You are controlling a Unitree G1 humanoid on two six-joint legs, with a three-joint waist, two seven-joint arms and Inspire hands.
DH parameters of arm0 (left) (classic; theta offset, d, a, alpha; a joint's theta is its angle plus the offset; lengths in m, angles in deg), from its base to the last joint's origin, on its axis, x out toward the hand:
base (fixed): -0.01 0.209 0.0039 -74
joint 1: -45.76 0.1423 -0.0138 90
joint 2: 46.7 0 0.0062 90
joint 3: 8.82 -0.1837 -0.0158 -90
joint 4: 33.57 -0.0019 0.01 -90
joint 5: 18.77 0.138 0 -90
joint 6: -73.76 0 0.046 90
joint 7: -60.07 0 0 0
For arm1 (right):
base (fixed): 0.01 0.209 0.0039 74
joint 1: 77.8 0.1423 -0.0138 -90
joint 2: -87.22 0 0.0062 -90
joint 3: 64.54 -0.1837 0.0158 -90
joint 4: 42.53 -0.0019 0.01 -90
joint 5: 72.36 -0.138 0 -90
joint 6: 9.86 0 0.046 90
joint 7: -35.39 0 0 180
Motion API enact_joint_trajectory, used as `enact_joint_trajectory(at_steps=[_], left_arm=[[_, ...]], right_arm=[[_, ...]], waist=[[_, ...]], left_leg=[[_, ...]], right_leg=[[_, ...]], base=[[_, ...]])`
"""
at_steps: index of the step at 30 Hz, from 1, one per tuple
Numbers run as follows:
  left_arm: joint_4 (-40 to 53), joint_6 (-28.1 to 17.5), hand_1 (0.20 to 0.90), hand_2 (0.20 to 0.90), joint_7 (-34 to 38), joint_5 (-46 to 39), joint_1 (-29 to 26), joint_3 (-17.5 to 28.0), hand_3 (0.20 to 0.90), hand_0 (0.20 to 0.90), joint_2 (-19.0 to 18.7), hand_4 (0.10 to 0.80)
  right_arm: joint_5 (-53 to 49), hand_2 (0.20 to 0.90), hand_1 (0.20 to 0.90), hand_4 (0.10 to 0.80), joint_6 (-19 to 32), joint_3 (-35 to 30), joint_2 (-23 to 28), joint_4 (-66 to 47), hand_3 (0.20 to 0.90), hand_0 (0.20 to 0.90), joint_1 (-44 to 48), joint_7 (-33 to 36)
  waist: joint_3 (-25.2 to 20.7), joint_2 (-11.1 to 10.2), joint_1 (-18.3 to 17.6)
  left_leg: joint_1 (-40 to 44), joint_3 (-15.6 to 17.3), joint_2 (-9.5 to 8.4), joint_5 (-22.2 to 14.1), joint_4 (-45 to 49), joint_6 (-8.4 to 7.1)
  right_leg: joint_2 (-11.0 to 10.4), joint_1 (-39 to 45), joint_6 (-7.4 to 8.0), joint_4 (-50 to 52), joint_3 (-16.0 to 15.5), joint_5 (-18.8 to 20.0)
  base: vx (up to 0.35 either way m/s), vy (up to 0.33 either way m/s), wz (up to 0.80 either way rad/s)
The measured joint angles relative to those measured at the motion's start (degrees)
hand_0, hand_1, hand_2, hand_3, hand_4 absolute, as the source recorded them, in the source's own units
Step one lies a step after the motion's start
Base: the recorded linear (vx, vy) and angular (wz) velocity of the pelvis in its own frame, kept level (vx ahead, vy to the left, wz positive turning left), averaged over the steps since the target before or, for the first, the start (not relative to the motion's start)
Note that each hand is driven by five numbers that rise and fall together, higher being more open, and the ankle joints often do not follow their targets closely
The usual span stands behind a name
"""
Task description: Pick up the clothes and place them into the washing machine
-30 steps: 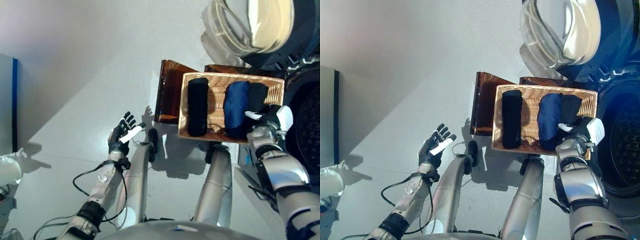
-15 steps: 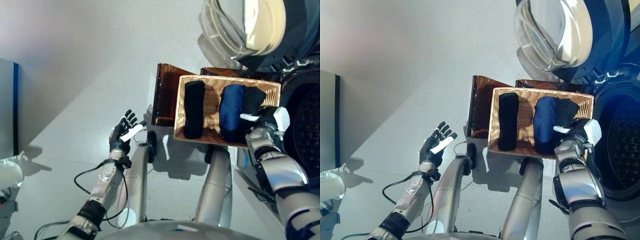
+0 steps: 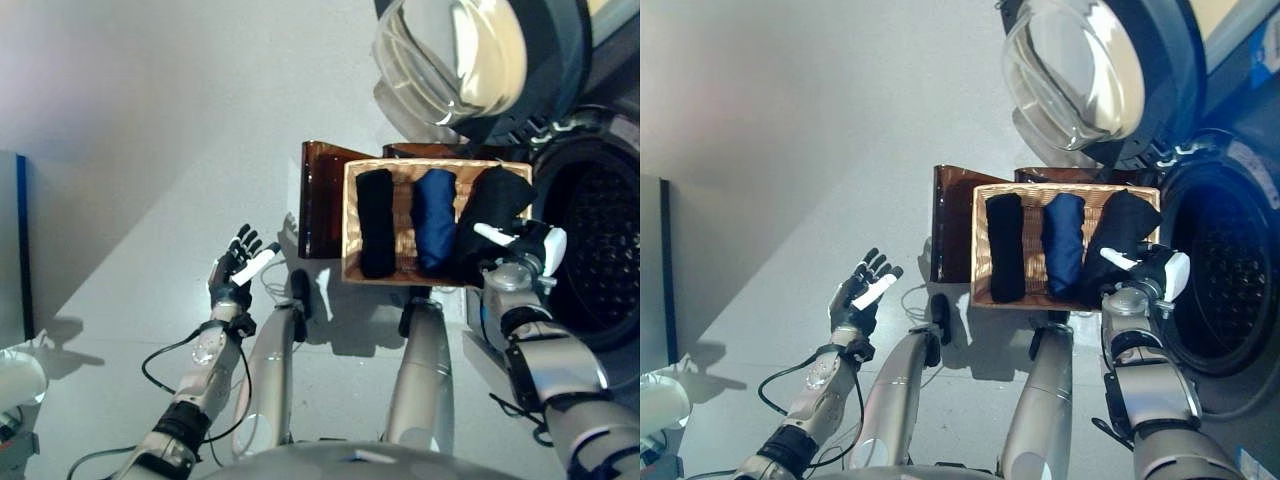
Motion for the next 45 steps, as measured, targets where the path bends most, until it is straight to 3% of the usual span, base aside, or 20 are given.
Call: enact_joint_trajectory(at_steps=[7, 14, 19, 23, 28, 33, 45], left_arm=[[-0.76, 0.00, 0.900, 0.900, -0.41, -0.07, 0.26, 0.65, 0.900, 0.900, 0.16, 0.800], [-2.39, 0.03, 0.900, 0.900, -1.31, -1.90, 0.17, 1.99, 0.900, 0.900, 0.85, 0.800], [-2.40, 0.12, 0.900, 0.900, -2.26, -3.68, -0.02, 1.16, 0.900, 0.900, 2.33, 0.800], [-2.41, 0.31, 0.900, 0.900, -2.58, -4.70, 0.14, -0.07, 0.900, 0.900, 2.82, 0.800], [-2.36, 0.34, 0.900, 0.900, -2.80, -5.50, 1.03, -1.05, 0.900, 0.900, 2.78, 0.800], [-2.05, 0.37, 0.900, 0.900, -3.62, -5.45, 1.31, -1.27, 0.900, 0.900, 2.67, 0.800], [-1.74, 0.42, 0.900, 0.900, -3.86, -5.40, 2.13, -1.55, 0.900, 0.900, 2.16, 0.800]], right_arm=[[-8.81, 0.200, 0.200, 0.300, 3.04, -7.82, -1.25, -0.92, 0.200, 0.200, -2.57, -1.86], [-38.81, 0.200, 0.200, 0.300, 12.00, -20.20, -9.15, -4.34, 0.200, 0.200, -3.59, -9.26], [-60.76, 0.200, 0.200, 0.300, 16.91, -25.24, -15.21, -4.85, 0.200, 0.200, -1.78, -16.31], [-70.23, 0.200, 0.200, 0.300, 19.53, -27.95, -18.09, -4.86, 0.200, 0.200, 0.28, -17.88], [-75.19, 0.200, 0.200, 0.300, 23.56, -31.81, -16.71, -4.81, 0.200, 0.200, 3.69, -18.66], [-75.01, 0.200, 0.200, 0.300, 24.76, -32.35, -11.18, -4.82, 0.200, 0.200, 5.48, -18.20], [-72.79, 0.200, 0.200, 0.300, 24.66, -32.99, -4.53, -4.58, 0.200, 0.200, 7.47, -14.76]], waist=[[0.37, -0.73, -1.01], [0.27, -0.83, -1.39], [0.24, -0.77, -1.23], [0.09, -0.46, -1.16], [-0.12, 1.08, -0.78], [-0.80, 2.27, 0.39], [-0.81, 2.20, 0.15]], left_leg=[[5.26, 0.23, -0.11, 2.47, -6.69, 0.09], [8.60, 0.97, -0.28, 3.73, -10.81, 0.18], [8.68, 0.90, -0.65, 3.75, -10.83, 0.23], [8.39, 0.93, -1.11, 3.92, -10.80, 0.52], [7.83, 0.93, -1.56, 4.05, -10.84, 0.79], [6.61, 1.05, -2.06, 3.82, -10.42, 1.05], [-3.33, -0.04, -0.50, -7.37, 12.52, 1.02]], right_leg=[[0.14, 5.14, 0.16, -5.65, -1.33, 1.92], [0.30, 7.62, 0.39, -8.74, -1.40, 2.93], [-0.06, 7.57, 0.45, -8.65, -1.37, 2.92], [-0.53, 7.40, 0.36, -8.82, -1.33, 2.79], [-1.06, 7.14, 0.64, -9.44, -1.29, 2.98], [-1.15, 5.57, 1.19, -8.47, -1.04, 3.31], [-1.27, -2.58, 0.46, 9.58, 2.52, -5.69]], base=[[0.045, -0.009, -0.02], [0.023, 0.001, -0.05], [0.000, 0.000, 0.00], [0.001, 0.009, 0.02], [0.017, 0.017, 0.04], [-0.008, 0.000, 0.00], [0.001, -0.007, -0.01]])
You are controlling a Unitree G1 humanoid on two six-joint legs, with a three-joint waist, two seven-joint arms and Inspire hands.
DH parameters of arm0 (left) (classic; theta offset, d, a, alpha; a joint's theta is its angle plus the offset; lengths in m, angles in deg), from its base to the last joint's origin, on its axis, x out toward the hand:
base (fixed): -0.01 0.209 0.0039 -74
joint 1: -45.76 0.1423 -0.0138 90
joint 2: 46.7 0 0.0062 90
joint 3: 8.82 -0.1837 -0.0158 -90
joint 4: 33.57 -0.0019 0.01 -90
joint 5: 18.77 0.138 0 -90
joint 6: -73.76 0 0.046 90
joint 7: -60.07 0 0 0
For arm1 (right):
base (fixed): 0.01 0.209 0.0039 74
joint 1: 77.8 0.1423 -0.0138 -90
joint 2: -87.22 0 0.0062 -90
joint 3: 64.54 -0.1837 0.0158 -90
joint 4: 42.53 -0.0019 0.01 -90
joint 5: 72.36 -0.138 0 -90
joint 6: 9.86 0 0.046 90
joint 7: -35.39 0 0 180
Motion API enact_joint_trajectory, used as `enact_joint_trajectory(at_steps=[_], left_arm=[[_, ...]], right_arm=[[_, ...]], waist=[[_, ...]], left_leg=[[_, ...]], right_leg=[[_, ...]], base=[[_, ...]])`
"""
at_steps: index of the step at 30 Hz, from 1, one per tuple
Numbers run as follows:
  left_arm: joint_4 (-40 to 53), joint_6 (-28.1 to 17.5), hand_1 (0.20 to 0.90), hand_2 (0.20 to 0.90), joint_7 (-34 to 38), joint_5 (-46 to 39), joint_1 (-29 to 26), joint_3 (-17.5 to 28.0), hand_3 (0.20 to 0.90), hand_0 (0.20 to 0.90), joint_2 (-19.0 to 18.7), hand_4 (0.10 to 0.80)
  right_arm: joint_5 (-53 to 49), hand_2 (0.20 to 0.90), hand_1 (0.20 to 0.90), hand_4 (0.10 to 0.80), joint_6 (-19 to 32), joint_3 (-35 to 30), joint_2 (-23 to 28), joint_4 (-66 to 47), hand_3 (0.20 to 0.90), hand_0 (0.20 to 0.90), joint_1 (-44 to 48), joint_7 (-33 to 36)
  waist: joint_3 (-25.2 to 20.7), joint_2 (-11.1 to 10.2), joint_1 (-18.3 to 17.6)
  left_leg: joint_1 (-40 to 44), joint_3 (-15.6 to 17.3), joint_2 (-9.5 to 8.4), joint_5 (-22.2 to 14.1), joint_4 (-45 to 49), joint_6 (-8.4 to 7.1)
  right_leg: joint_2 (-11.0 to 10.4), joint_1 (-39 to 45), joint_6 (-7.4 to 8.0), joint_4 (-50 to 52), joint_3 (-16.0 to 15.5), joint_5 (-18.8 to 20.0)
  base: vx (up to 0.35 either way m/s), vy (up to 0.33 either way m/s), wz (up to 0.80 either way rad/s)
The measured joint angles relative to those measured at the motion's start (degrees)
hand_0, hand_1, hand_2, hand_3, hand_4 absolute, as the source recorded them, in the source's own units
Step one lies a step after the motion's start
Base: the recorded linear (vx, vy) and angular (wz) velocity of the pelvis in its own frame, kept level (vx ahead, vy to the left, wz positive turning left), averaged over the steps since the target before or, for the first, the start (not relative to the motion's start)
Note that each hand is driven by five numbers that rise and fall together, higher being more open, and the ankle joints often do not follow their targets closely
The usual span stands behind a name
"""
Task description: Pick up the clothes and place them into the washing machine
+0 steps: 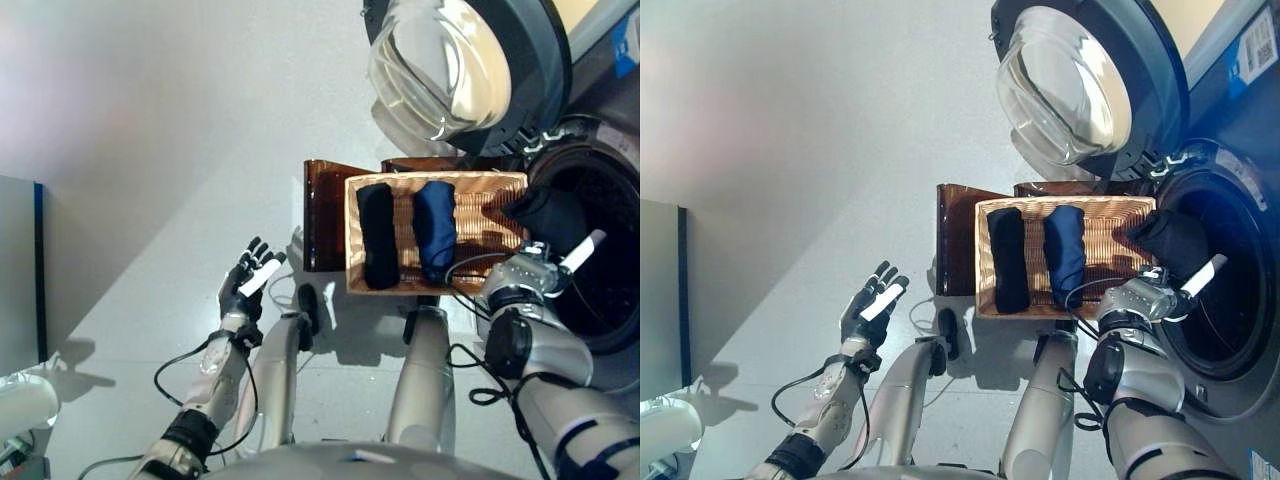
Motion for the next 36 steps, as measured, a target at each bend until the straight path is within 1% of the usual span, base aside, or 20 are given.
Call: enact_joint_trajectory(at_steps=[3, 4, 6, 7, 9, 10, 13, 20, 25, 26, 27, 28, 36], left_arm=[[0.05, 0.11, 0.900, 0.900, 0.05, -0.02, 0.59, -0.43, 0.900, 0.900, -0.27, 0.800], [0.06, 0.14, 0.900, 0.900, 0.06, -0.02, 0.63, -0.72, 0.900, 0.900, -0.42, 0.800], [0.06, 0.23, 0.900, 0.900, 0.14, -0.08, 0.69, -0.75, 0.900, 0.900, -0.43, 0.800], [0.02, 0.43, 0.900, 0.900, 0.20, -0.09, 0.71, -0.75, 0.900, 0.900, -0.44, 0.800], [0.13, 0.92, 0.900, 0.900, 0.18, -0.09, 0.92, -1.08, 0.900, 0.900, -0.46, 0.800], [0.24, 0.91, 0.900, 0.900, 0.16, -0.08, 1.16, -1.26, 0.900, 0.900, -0.60, 0.800], [0.21, 1.02, 0.900, 0.900, 0.31, -0.10, 1.78, -1.40, 0.900, 0.900, -0.65, 0.800], [0.65, 1.01, 0.900, 0.900, 0.48, -0.32, 2.28, -1.49, 0.900, 0.900, -0.67, 0.800], [0.65, 0.99, 0.900, 0.900, 1.30, -0.90, 1.84, -1.48, 0.900, 0.900, -0.68, 0.800], [0.65, 0.99, 0.900, 0.900, 1.34, -0.96, 1.68, -1.48, 0.900, 0.900, -0.68, 0.800], [0.65, 0.99, 0.900, 0.900, 1.40, -0.97, 1.58, -1.48, 0.900, 0.900, -0.67, 0.800], [0.66, 0.99, 0.900, 0.900, 1.49, -0.97, 1.49, -1.48, 0.900, 0.900, -0.67, 0.800], [0.66, 0.99, 0.900, 0.900, 1.54, -1.14, 1.56, -1.41, 0.900, 0.900, -0.69, 0.800]], right_arm=[[-1.20, 0.200, 0.200, 0.300, 0.04, -1.28, 1.52, 0.35, 0.200, 0.200, 0.10, 0.29], [-1.39, 0.200, 0.200, 0.300, 0.04, -2.04, 2.73, 0.36, 0.200, 0.200, 0.27, 0.95], [-1.86, 0.200, 0.200, 0.300, 0.08, -2.33, 4.03, 0.47, 0.200, 0.200, 0.31, 1.48], [-2.07, 0.200, 0.200, 0.300, 0.10, -2.65, 4.34, 0.47, 0.200, 0.200, 0.23, 1.56], [-2.11, 0.200, 0.200, 0.300, 0.14, -3.38, 5.75, 1.33, 0.200, 0.200, 0.39, 3.81], [-2.09, 0.200, 0.200, 0.300, 0.14, -3.28, 7.04, 2.06, 0.200, 0.200, 1.04, 4.89], [-2.01, 0.200, 0.200, 0.300, 0.14, -3.29, 9.75, 2.45, 0.200, 0.200, 1.80, 6.11], [-1.66, 0.200, 0.200, 0.300, 0.17, -3.24, 16.66, 2.86, 0.200, 0.200, 3.76, 6.54], [-0.91, 0.200, 0.200, 0.300, 0.22, -3.06, 17.24, 4.90, 0.200, 0.200, 5.01, 6.86], [-1.00, 0.439, 0.439, 0.471, 0.21, -3.12, 17.21, 5.11, 0.439, 0.439, 5.05, 7.64], [-1.01, 0.535, 0.535, 0.539, 0.19, -3.08, 17.18, 5.46, 0.535, 0.535, 5.11, 7.70], [-1.00, 0.900, 0.900, 0.800, 0.14, -2.95, 17.13, 6.13, 0.900, 0.900, 5.14, 7.81], [-0.97, 0.900, 0.900, 0.800, 0.03, -2.03, 16.98, 7.21, 0.900, 0.900, 5.23, 8.98]], waist=[[0.01, -0.06, 0.13], [0.02, -0.06, 0.14], [0.04, -0.09, 0.10], [0.08, -0.14, 0.02], [0.08, -0.14, 0.07], [0.07, -0.14, 0.15], [0.06, -0.12, 0.20], [0.02, -0.06, 0.22], [0.01, -0.05, 0.28], [0.01, -0.04, 0.37], [0.01, -0.04, 0.40], [0.00, -0.04, 0.39], [0.00, -0.03, 0.49]], left_leg=[[-2.46, -0.17, 0.54, -1.58, 3.97, -0.14], [-3.95, -0.25, 0.58, -2.40, 6.00, -0.01], [-5.57, -0.36, 0.64, -2.89, 7.66, -0.05], [-5.89, -0.38, 0.65, -2.96, 7.97, -0.04], [-5.93, -0.26, 0.64, -3.25, 8.37, 0.18], [-6.16, -0.03, 0.63, -3.40, 8.44, 0.44], [-6.97, 0.16, 0.62, -3.42, 8.57, 0.48], [-7.89, 0.41, 0.62, -3.36, 8.85, 0.09], [-7.90, 0.38, 0.68, -3.67, 9.38, 0.04], [-7.91, 0.39, 0.69, -3.75, 9.55, 0.07], [-7.93, 0.41, 0.68, -3.78, 9.66, 0.09], [-7.93, 0.43, 0.68, -3.85, 9.83, 0.18], [-7.89, 0.81, 0.67, -3.96, 10.02, 0.37]], right_leg=[[0.29, -2.17, -0.07, 3.00, 0.64, -1.01], [0.27, -3.66, 0.00, 4.78, 0.96, -1.72], [0.27, -5.24, 0.01, 6.18, 1.20, -1.98], [0.27, -5.55, 0.00, 6.44, 1.28, -2.00], [0.18, -5.70, 0.01, 6.79, 1.66, -2.08], [0.23, -6.14, 0.02, 6.87, 1.96, -2.08], [0.23, -7.20, 0.05, 7.09, 2.40, -2.02], [0.26, -8.31, 0.09, 7.26, 2.53, -2.03], [0.48, -8.42, 0.09, 7.70, 2.62, -2.04], [0.57, -8.42, 0.09, 7.78, 2.70, -2.04], [0.56, -8.41, 0.09, 7.79, 2.75, -2.04], [0.56, -8.33, 0.09, 7.78, 2.77, -2.04], [0.51, -8.22, 0.14, 7.63, 3.07, -2.00]], base=[[-0.002, -0.003, -0.01], [0.000, 0.000, 0.00], [0.000, 0.000, 0.00], [0.000, 0.000, 0.00], [0.005, 0.007, -0.02], [0.010, 0.016, -0.05], [0.003, 0.005, -0.02], [0.000, 0.000, 0.00], [-0.006, 0.005, -0.01], [0.000, 0.000, 0.00], [0.000, 0.000, 0.00], [0.000, 0.000, 0.00], [0.000, 0.000, 0.00]])
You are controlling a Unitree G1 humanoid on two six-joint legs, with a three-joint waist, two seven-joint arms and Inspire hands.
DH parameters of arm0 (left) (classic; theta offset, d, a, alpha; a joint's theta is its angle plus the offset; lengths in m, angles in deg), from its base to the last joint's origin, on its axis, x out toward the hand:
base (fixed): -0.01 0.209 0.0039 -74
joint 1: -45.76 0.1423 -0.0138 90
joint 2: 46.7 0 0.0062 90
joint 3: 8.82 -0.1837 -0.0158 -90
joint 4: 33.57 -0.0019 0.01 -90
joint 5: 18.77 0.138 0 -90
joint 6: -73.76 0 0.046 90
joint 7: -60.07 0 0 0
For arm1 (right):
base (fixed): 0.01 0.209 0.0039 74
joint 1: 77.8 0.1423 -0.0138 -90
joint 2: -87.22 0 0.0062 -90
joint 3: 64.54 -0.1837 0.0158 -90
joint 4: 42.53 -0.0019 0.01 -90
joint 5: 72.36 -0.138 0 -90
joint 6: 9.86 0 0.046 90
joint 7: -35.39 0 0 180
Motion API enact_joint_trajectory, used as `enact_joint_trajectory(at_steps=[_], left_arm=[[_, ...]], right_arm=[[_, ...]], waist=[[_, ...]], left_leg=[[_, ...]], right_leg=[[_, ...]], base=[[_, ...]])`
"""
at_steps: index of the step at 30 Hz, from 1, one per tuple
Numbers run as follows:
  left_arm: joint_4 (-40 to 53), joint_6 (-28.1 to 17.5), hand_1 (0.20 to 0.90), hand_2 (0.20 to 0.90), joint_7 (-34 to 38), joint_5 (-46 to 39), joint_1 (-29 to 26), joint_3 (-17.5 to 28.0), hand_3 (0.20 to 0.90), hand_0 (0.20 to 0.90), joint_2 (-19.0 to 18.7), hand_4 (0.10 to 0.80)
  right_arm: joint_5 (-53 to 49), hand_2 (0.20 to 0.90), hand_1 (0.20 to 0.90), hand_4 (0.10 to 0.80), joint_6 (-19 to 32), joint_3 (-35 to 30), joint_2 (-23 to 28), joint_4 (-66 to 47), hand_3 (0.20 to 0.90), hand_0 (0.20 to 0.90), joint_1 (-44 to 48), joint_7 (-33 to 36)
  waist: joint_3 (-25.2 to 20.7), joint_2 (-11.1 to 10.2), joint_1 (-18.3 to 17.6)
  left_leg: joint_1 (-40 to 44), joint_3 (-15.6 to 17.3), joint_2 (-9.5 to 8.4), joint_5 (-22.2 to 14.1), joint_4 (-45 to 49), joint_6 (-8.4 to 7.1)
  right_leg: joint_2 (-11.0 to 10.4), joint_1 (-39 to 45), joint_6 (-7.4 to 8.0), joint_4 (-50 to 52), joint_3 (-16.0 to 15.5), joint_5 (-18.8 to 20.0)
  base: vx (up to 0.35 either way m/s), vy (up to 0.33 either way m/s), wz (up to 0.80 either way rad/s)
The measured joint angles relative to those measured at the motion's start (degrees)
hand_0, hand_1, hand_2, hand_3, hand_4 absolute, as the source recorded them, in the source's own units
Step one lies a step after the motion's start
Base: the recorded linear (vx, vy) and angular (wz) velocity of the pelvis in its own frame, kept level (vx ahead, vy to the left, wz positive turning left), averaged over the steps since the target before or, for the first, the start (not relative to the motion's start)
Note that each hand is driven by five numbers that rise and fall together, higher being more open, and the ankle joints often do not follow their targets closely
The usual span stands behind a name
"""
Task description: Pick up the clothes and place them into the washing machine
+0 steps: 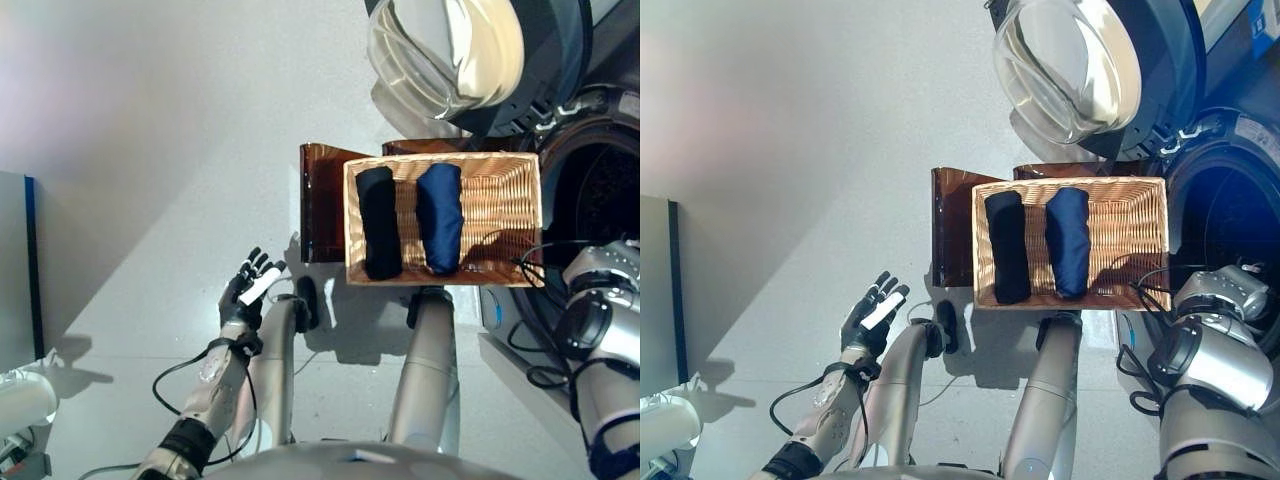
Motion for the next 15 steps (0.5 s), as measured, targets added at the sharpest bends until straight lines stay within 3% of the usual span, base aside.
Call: enact_joint_trajectory(at_steps=[9, 15], left_arm=[[0.03, 0.00, 0.900, 0.900, -0.26, -0.16, 0.02, 0.08, 0.900, 0.900, -0.01, 0.800], [-0.05, -0.01, 0.900, 0.900, -0.34, -0.17, 0.11, 0.20, 0.900, 0.900, 0.04, 0.800]], right_arm=[[0.02, 0.900, 0.900, 0.800, -0.04, 0.20, -0.09, -0.05, 0.900, 0.900, 0.73, -0.14], [2.33, 0.900, 0.900, 0.800, -1.44, 3.91, -1.93, -0.10, 0.900, 0.900, 0.78, -0.45]], waist=[[-0.01, 0.01, 0.61], [-0.03, 0.02, 1.06]], left_leg=[[0.11, -0.04, -0.02, -0.06, 0.13, 0.10], [0.88, -0.07, 0.10, 0.15, -0.74, 0.33]], right_leg=[[-0.04, 0.35, 0.22, -0.19, -0.15, 0.17], [0.35, 1.97, 0.62, -2.91, -0.53, 1.59]], base=[[0.000, 0.000, 0.00], [-0.003, 0.009, -0.05]])
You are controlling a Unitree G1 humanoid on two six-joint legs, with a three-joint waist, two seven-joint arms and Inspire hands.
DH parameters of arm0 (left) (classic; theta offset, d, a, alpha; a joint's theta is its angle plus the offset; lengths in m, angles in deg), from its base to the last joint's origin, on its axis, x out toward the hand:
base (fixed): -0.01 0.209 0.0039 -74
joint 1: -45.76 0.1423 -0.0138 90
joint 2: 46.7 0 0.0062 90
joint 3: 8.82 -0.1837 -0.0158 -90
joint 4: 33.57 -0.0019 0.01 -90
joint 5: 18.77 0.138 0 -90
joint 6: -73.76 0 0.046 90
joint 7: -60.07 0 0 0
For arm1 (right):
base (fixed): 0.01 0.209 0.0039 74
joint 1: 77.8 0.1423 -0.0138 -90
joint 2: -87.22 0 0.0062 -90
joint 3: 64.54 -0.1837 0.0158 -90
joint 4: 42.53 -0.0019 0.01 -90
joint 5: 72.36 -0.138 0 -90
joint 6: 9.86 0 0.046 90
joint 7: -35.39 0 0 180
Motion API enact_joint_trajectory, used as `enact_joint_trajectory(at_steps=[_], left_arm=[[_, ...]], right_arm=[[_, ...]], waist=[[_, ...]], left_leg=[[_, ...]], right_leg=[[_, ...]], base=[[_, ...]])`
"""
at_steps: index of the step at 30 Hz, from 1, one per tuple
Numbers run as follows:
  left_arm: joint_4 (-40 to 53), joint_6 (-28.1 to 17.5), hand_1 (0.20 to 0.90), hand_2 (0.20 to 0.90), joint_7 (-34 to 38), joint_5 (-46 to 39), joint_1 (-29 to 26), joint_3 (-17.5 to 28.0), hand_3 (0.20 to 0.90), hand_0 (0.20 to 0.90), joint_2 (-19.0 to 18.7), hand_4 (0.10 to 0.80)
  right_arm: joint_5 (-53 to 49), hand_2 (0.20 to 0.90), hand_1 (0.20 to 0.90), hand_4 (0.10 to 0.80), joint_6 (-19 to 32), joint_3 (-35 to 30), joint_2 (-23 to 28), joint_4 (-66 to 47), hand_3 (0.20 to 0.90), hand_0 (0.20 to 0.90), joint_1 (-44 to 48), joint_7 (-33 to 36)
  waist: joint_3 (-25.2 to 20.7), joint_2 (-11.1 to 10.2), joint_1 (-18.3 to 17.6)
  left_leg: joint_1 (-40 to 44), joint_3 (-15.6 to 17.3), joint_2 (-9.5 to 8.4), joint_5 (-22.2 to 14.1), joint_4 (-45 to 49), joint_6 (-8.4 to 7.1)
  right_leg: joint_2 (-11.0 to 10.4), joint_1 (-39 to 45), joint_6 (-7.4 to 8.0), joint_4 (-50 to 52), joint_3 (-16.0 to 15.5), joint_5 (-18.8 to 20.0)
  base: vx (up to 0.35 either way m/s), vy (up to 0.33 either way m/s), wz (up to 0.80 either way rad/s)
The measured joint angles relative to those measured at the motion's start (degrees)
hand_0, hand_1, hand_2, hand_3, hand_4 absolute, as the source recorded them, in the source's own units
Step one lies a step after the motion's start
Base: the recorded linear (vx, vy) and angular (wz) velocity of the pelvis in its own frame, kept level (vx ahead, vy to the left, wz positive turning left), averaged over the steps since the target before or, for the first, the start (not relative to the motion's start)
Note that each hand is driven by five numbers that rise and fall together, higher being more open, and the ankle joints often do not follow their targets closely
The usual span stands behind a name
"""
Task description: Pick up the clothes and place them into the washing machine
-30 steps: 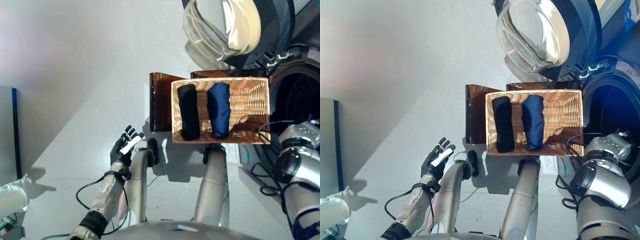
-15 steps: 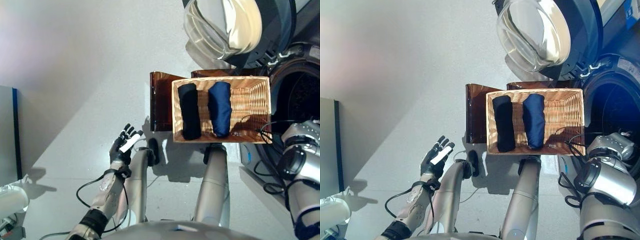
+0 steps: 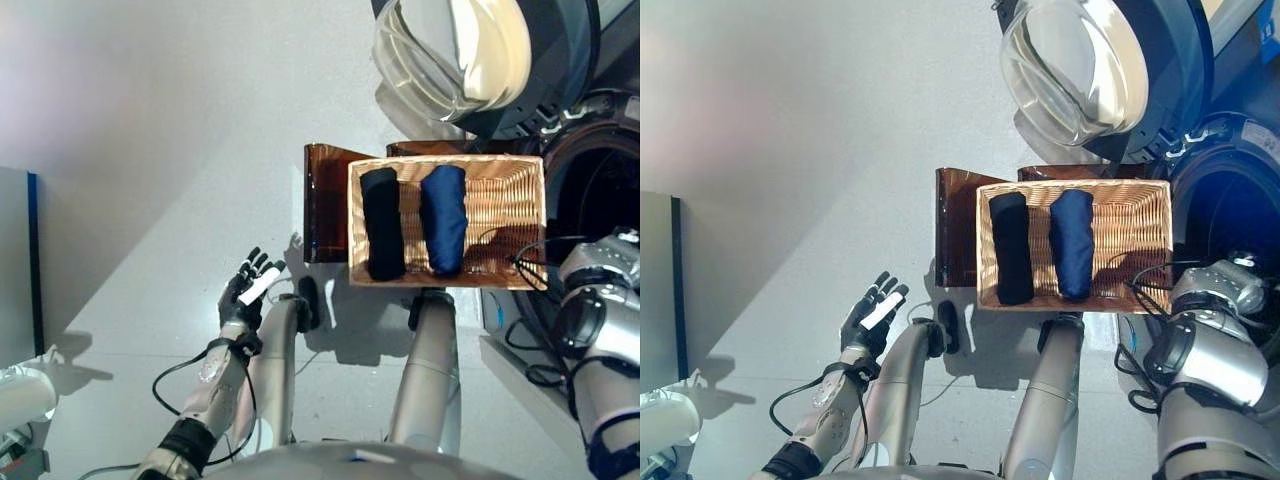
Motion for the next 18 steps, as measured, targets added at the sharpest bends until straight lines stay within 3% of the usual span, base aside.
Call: enact_joint_trajectory(at_steps=[8, 18], left_arm=[[-0.53, -0.02, 0.900, 0.900, -0.47, 0.02, 0.25, 0.78, 0.900, 0.900, -0.03, 0.800], [-2.59, 0.00, 0.900, 0.900, -1.88, 0.06, 1.47, 2.82, 0.900, 0.900, 0.13, 0.800]], right_arm=[[4.40, 0.900, 0.900, 0.800, -2.68, 2.71, -6.41, 0.30, 0.900, 0.900, -1.78, -0.17], [6.35, 0.900, 0.900, 0.800, -3.98, 2.74, -15.98, 0.07, 0.900, 0.900, -10.85, -2.66]], waist=[[-0.26, -0.46, -0.46], [-2.96, -4.01, -1.43]], left_leg=[[7.95, 0.74, -0.79, 3.25, -9.55, 0.70], [20.62, 0.19, -1.46, 9.74, -26.13, -0.45]], right_leg=[[-0.33, 9.08, 0.88, -10.84, -1.72, 3.99], [-0.14, 20.92, 0.75, -23.22, -5.73, 8.17]], base=[[0.048, -0.007, 0.00], [0.073, -0.038, 0.02]])
